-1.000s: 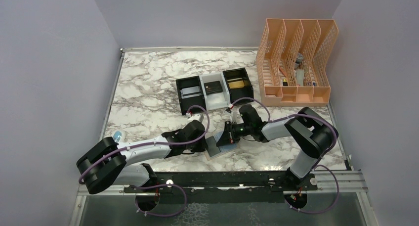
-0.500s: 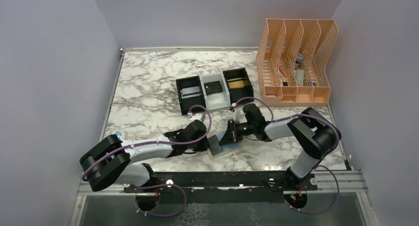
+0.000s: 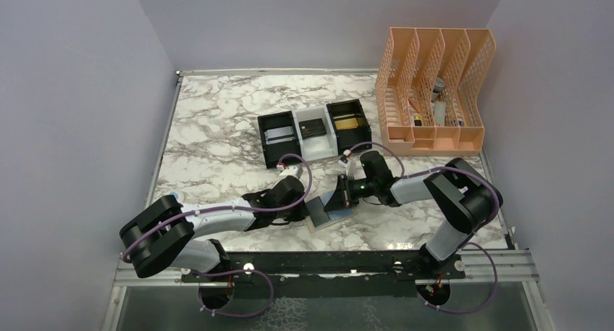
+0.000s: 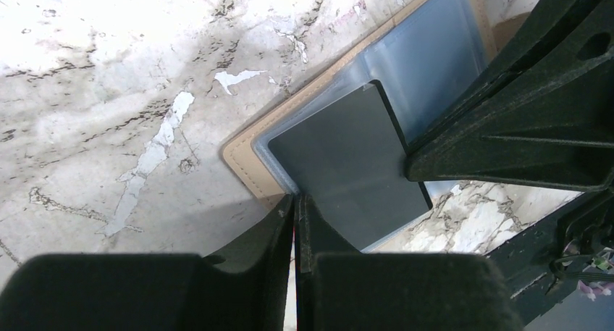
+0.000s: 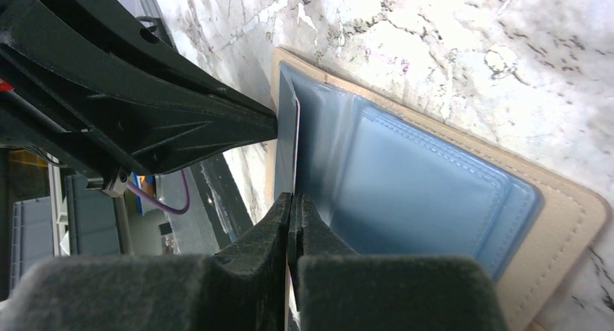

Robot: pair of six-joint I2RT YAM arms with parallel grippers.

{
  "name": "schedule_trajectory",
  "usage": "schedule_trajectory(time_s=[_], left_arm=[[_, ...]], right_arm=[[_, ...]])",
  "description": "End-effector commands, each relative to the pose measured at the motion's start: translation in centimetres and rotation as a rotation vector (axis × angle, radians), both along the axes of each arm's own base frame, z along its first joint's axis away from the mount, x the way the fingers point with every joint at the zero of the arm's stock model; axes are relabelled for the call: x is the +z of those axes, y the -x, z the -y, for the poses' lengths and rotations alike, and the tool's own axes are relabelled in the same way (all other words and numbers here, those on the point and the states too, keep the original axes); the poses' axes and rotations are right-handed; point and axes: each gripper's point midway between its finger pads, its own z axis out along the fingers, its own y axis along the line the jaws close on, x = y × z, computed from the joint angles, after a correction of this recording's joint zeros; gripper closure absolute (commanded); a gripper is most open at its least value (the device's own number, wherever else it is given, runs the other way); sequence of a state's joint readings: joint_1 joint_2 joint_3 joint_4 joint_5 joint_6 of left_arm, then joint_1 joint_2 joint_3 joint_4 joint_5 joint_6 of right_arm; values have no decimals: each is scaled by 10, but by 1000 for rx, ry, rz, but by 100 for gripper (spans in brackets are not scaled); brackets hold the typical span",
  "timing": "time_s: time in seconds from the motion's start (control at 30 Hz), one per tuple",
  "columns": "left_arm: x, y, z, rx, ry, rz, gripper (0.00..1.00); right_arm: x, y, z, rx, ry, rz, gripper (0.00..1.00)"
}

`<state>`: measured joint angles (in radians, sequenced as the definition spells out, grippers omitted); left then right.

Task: Take the credit cards out of the card holder

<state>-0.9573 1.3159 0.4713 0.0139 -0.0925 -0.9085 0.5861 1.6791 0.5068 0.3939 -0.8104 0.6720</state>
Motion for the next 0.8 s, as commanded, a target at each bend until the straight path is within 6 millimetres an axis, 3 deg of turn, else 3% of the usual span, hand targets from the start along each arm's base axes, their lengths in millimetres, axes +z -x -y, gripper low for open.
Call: schedule_trajectory(time_s=[0.0,0.4,0.57,0.77], left_arm=[[-42,21,-46,-2,-225,-82,91],[-39,22,-42,-15,-232,-75,92],[-36,21,-37,-24,-225,-66,92],[-34,21,-31,-39,-223,-60,92]], right_arm=[[5,2,6,12,-10,0,99],[-5,3,21,0,41,15,99],[-5,10,19,15,4,-4,89],[3,11,12,28,-60,-28,89]])
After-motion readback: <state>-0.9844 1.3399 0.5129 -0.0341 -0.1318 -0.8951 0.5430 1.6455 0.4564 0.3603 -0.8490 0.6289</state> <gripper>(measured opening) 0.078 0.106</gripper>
